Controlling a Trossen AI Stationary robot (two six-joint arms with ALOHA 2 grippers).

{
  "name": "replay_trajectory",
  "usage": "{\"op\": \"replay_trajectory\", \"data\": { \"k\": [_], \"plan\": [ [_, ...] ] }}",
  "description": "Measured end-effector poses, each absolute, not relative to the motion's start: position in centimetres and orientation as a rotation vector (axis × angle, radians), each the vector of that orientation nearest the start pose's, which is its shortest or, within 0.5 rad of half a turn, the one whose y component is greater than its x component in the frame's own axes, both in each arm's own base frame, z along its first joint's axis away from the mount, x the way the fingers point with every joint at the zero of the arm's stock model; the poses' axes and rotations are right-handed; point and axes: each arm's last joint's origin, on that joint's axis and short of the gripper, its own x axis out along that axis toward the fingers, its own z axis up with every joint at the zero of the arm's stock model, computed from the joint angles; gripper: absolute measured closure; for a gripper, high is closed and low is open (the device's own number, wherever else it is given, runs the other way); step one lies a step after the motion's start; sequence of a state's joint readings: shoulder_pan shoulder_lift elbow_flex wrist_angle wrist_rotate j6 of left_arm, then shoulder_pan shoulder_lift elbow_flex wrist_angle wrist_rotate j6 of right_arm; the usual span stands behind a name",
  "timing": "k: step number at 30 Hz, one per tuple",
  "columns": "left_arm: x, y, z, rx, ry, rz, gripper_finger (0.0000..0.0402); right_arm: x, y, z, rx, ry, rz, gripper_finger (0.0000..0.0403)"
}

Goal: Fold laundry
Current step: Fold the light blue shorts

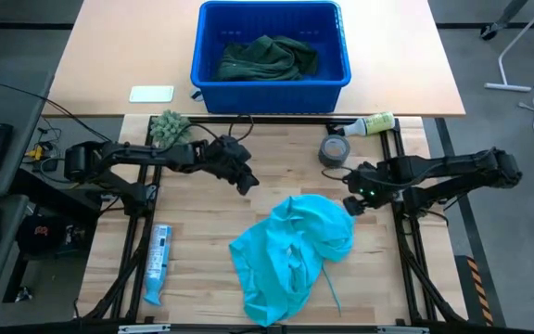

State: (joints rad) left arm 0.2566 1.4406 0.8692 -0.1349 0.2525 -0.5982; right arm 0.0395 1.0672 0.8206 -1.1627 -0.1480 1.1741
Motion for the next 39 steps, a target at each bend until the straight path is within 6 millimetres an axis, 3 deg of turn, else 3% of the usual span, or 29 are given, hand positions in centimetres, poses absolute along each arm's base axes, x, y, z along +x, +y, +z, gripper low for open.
{"op": "replay_trajectory", "data": {
  "k": [5, 12, 17, 24, 28, 31, 33, 37, 39],
  "plan": [
    [28.8, 7.5, 22.1, -0.764, 0.660, 0.232, 0.0401, 14.3, 1.6, 20.5, 1.181, 1.295, -0.610, 0.0103],
    [28.7, 7.8, 22.1, -0.800, 0.654, 0.253, 0.0401, 13.0, 1.3, 17.1, 1.392, 0.933, -0.458, 0.0105],
    [28.7, 7.8, 22.1, -0.800, 0.655, 0.252, 0.0401, 11.3, 1.3, 14.1, 1.425, 0.948, -0.485, 0.0105],
    [28.7, 7.8, 22.1, -0.818, 0.653, 0.259, 0.0401, 11.4, 1.1, 12.1, 1.452, 0.772, -0.404, 0.0105],
    [28.7, 7.8, 22.1, -0.817, 0.652, 0.259, 0.0401, 11.7, 1.0, 12.2, 1.418, 0.745, -0.384, 0.0113],
    [28.7, 7.8, 22.1, -0.816, 0.652, 0.260, 0.0401, 12.2, 1.0, 12.9, 1.413, 0.668, -0.305, 0.0156],
    [28.7, 7.8, 22.1, -0.816, 0.651, 0.262, 0.0401, 12.7, 1.1, 13.6, 1.426, 0.601, -0.241, 0.0213],
    [28.7, 7.9, 22.1, -0.817, 0.649, 0.264, 0.0401, 13.3, 1.1, 15.2, 1.457, 0.514, -0.164, 0.0365],
    [28.7, 8.0, 22.2, -0.824, 0.639, 0.270, 0.0401, 13.8, 1.1, 16.7, 1.452, 0.463, -0.142, 0.0385]
  ]
}}
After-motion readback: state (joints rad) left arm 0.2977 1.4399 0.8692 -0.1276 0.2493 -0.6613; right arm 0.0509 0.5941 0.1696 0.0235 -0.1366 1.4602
